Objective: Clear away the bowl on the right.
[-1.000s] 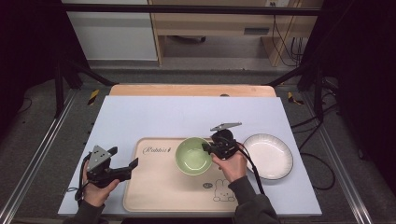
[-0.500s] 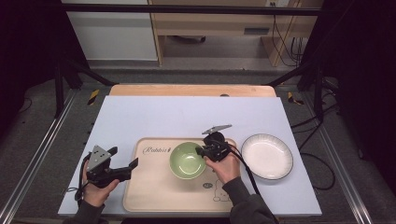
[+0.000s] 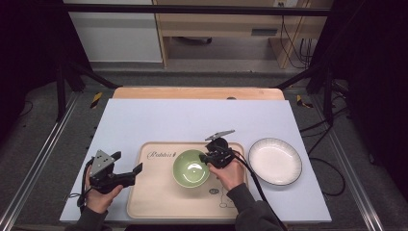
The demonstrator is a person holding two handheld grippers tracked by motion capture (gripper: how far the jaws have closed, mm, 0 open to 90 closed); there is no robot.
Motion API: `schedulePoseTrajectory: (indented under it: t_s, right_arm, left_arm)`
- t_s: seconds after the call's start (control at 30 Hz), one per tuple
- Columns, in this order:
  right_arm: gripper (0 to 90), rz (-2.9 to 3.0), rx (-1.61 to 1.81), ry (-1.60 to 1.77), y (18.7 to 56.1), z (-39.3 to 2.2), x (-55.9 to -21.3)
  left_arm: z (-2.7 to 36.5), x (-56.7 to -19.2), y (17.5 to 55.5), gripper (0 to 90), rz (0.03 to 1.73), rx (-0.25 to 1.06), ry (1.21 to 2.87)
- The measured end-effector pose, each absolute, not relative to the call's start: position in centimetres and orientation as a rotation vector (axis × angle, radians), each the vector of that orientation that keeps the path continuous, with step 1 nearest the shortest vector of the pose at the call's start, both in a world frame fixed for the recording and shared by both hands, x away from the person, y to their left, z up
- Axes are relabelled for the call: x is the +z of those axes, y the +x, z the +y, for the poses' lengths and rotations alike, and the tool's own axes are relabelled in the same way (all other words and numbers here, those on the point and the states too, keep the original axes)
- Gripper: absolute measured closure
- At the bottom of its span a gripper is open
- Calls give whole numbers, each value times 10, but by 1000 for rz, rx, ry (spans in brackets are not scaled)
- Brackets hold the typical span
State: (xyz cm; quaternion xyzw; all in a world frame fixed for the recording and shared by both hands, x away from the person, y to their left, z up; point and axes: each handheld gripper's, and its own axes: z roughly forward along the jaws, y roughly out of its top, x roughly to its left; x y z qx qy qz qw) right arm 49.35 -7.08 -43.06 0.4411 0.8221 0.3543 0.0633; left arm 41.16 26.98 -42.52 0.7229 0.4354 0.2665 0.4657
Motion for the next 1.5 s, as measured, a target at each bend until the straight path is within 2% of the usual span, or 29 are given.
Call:
schedulePoseTrajectory:
  t_s: [1.0, 1.1, 1.33, 1.37, 1.4, 1.43, 1.5]
  right_arm:
    - [821, 2481, 1060, 1290, 500, -78, -442]
    - [796, 2475, 1072, 1288, 500, -78, -442]
    - [664, 2448, 1080, 1255, 499, -77, -442]
    - [592, 2429, 1089, 1218, 498, -78, -441]
    - [592, 2429, 1089, 1218, 498, -78, -441]
    - [511, 2411, 1103, 1195, 497, -78, -439]
    - [419, 2394, 1116, 1151, 495, -79, -438]
  left_arm:
    - [269, -426, 412, 106, 1068, 656, 1784]
    - [269, -426, 412, 105, 1068, 656, 1784]
    - [270, -426, 412, 106, 1070, 655, 1783]
    - [270, -426, 412, 106, 1070, 655, 1782]
    - [270, -426, 412, 106, 1070, 655, 1782]
    - [270, -426, 412, 105, 1070, 655, 1780]
    - [271, -426, 412, 105, 1071, 655, 1778]
